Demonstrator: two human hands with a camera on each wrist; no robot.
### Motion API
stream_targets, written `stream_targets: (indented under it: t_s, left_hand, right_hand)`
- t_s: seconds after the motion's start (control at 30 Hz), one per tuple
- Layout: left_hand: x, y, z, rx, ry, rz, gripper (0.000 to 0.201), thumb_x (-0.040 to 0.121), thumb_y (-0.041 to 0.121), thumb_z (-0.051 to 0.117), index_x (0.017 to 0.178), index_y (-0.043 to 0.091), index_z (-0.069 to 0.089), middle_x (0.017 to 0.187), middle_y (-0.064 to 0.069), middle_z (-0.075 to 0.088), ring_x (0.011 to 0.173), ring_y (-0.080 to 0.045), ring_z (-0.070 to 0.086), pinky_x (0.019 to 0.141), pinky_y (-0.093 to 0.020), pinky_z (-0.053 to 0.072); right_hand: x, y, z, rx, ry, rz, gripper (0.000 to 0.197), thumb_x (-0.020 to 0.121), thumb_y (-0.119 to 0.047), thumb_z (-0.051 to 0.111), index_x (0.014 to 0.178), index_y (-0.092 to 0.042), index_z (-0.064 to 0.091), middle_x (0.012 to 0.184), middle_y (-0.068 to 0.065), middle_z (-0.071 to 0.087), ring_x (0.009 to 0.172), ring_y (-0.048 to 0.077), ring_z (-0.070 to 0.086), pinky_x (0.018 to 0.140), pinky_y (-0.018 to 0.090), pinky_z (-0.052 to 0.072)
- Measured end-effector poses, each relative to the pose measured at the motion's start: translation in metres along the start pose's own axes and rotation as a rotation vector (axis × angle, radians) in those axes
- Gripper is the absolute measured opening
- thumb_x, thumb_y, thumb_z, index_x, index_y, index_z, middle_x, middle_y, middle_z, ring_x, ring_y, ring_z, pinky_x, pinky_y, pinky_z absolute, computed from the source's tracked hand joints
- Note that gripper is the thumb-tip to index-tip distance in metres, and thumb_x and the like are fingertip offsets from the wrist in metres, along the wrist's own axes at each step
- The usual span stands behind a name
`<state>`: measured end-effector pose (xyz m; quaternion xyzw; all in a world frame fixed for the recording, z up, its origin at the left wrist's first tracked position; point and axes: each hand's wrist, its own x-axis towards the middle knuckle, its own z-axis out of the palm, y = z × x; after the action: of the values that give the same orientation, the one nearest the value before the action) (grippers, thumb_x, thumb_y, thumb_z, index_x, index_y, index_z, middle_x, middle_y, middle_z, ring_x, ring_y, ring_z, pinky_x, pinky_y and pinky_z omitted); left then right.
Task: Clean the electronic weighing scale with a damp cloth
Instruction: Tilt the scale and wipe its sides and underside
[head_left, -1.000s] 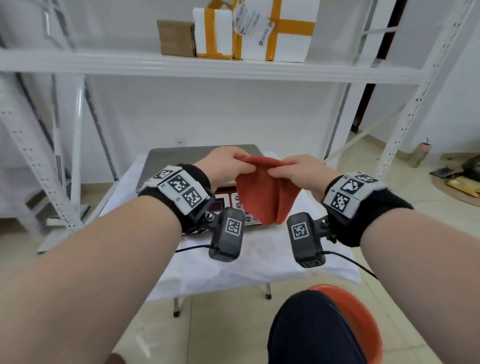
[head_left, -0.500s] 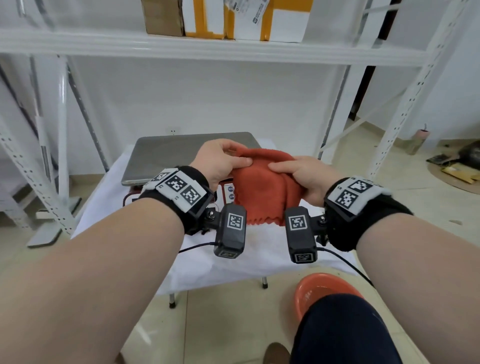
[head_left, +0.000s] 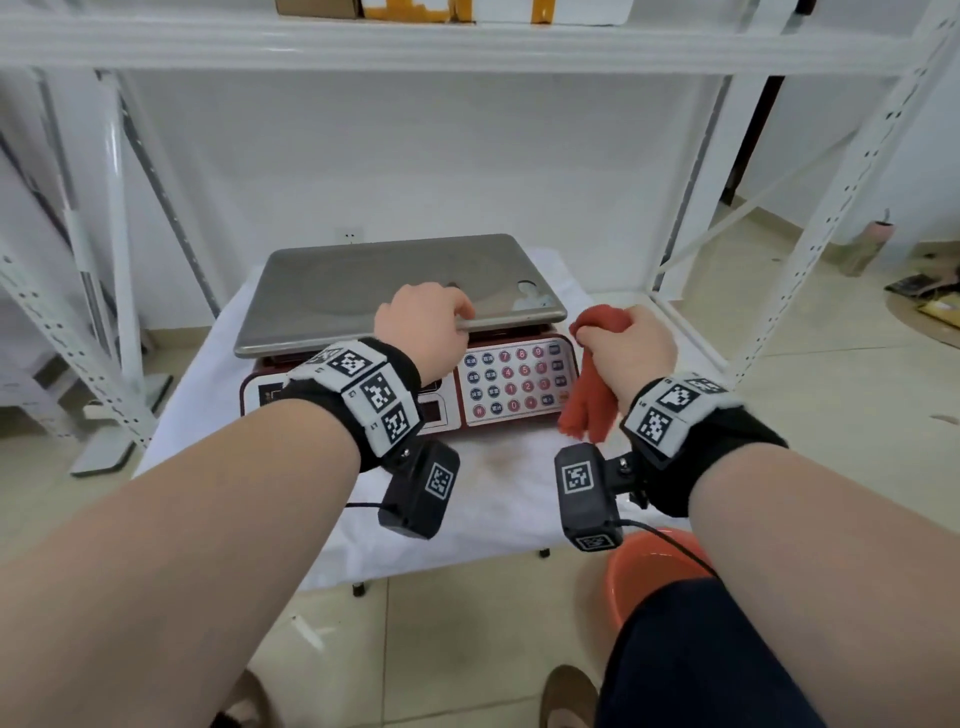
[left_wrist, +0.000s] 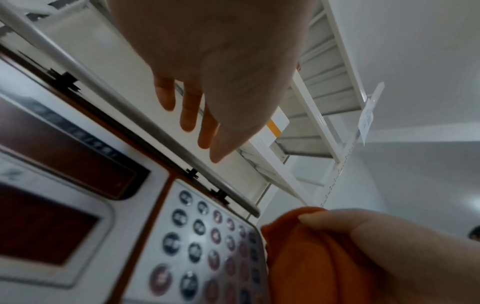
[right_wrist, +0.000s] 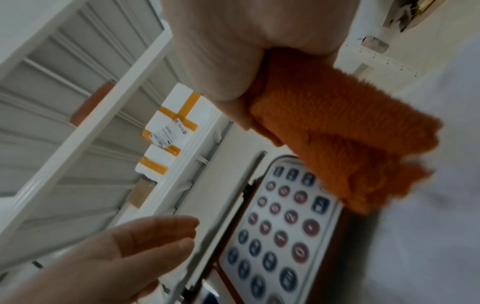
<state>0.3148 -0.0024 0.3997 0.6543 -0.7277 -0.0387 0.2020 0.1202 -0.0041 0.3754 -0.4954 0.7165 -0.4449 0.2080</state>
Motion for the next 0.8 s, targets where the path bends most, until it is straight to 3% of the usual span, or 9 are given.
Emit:
stream_targets:
  t_s: [0.1, 0.23, 0.3, 0.4, 0.47, 0.57, 0.67, 0.73, 0.8]
  left_hand:
    - [-0.007, -0.014, 0.003, 0.163, -0.056, 0.039, 0.036, 0.090, 0.022, 0.050, 0.125, 0.030, 0.056, 0.130, 0.002, 0.054, 0.124, -0.026, 0.041, 0.102, -0.045, 0.032]
    - [-0.012, -0.024, 0.004, 0.172, -0.066, 0.102, 0.044, 0.089, 0.020, 0.049, 0.131, 0.032, 0.050, 0.134, 0.004, 0.052, 0.126, -0.023, 0.039, 0.105, -0.045, 0.028]
    - [-0.011, -0.025, 0.005, 0.168, -0.065, 0.109, 0.045, 0.088, 0.020, 0.048, 0.131, 0.032, 0.049, 0.133, 0.005, 0.053, 0.126, -0.022, 0.038, 0.106, -0.043, 0.028]
    - [-0.009, -0.029, 0.006, 0.157, -0.054, 0.109, 0.045, 0.088, 0.021, 0.050, 0.132, 0.032, 0.048, 0.131, 0.005, 0.054, 0.125, -0.022, 0.039, 0.104, -0.041, 0.028]
    - [-0.009, -0.032, 0.007, 0.137, -0.049, 0.112, 0.046, 0.087, 0.020, 0.051, 0.131, 0.032, 0.048, 0.131, 0.006, 0.055, 0.125, -0.021, 0.039, 0.104, -0.040, 0.027]
    - [-0.009, -0.035, 0.007, 0.119, -0.048, 0.118, 0.047, 0.087, 0.020, 0.051, 0.132, 0.033, 0.048, 0.132, 0.007, 0.054, 0.125, -0.020, 0.038, 0.105, -0.040, 0.026]
    - [-0.007, -0.037, 0.006, 0.126, -0.041, 0.127, 0.047, 0.086, 0.021, 0.052, 0.131, 0.034, 0.049, 0.130, 0.007, 0.055, 0.124, -0.020, 0.038, 0.103, -0.040, 0.027]
    - [-0.007, -0.038, 0.006, 0.120, -0.043, 0.133, 0.046, 0.086, 0.020, 0.051, 0.130, 0.034, 0.049, 0.127, 0.008, 0.056, 0.123, -0.020, 0.039, 0.103, -0.040, 0.027]
    - [-0.006, -0.039, 0.007, 0.112, -0.048, 0.136, 0.046, 0.086, 0.019, 0.051, 0.130, 0.034, 0.050, 0.126, 0.008, 0.057, 0.122, -0.020, 0.039, 0.103, -0.040, 0.027]
  right_hand:
    - [-0.012, 0.006, 0.028, -0.004, -0.165, -0.065, 0.035, 0.074, -0.026, 0.071, 0.107, -0.015, 0.065, 0.109, 0.008, 0.061, 0.092, 0.021, 0.060, 0.081, 0.025, 0.045]
    - [-0.014, 0.011, 0.040, -0.193, -0.122, -0.075, 0.041, 0.081, -0.039, 0.064, 0.121, -0.030, 0.057, 0.130, 0.006, 0.042, 0.119, 0.032, 0.042, 0.100, 0.036, 0.036]
    - [-0.011, 0.011, 0.043, -0.170, -0.091, -0.073, 0.035, 0.086, -0.034, 0.057, 0.121, -0.029, 0.057, 0.129, 0.009, 0.045, 0.113, 0.033, 0.048, 0.097, 0.035, 0.038]
    - [-0.009, 0.006, 0.050, -0.007, 0.022, -0.040, 0.025, 0.089, -0.025, 0.048, 0.110, -0.024, 0.063, 0.118, 0.012, 0.054, 0.089, 0.027, 0.056, 0.085, 0.030, 0.045]
    - [-0.008, 0.002, 0.053, 0.057, 0.131, -0.028, 0.023, 0.090, -0.020, 0.049, 0.108, -0.020, 0.063, 0.118, 0.011, 0.048, 0.090, 0.027, 0.056, 0.088, 0.028, 0.044]
    - [-0.009, -0.009, 0.059, 0.037, 0.098, -0.292, 0.024, 0.088, -0.017, 0.057, 0.111, -0.018, 0.064, 0.117, 0.011, 0.044, 0.097, 0.022, 0.051, 0.089, 0.016, 0.033]
    - [-0.012, -0.013, 0.073, -0.073, -0.081, -0.543, 0.025, 0.085, -0.016, 0.061, 0.108, -0.022, 0.069, 0.113, 0.006, 0.047, 0.107, 0.022, 0.048, 0.096, 0.022, 0.035]
    - [-0.008, -0.007, 0.072, -0.097, -0.087, -0.557, 0.029, 0.084, -0.010, 0.058, 0.109, -0.022, 0.069, 0.114, 0.006, 0.047, 0.109, 0.023, 0.048, 0.097, 0.028, 0.038]
    - [0.000, -0.001, 0.062, -0.123, -0.032, -0.481, 0.032, 0.085, -0.007, 0.054, 0.111, -0.020, 0.069, 0.115, 0.009, 0.047, 0.106, 0.026, 0.050, 0.093, 0.025, 0.038]
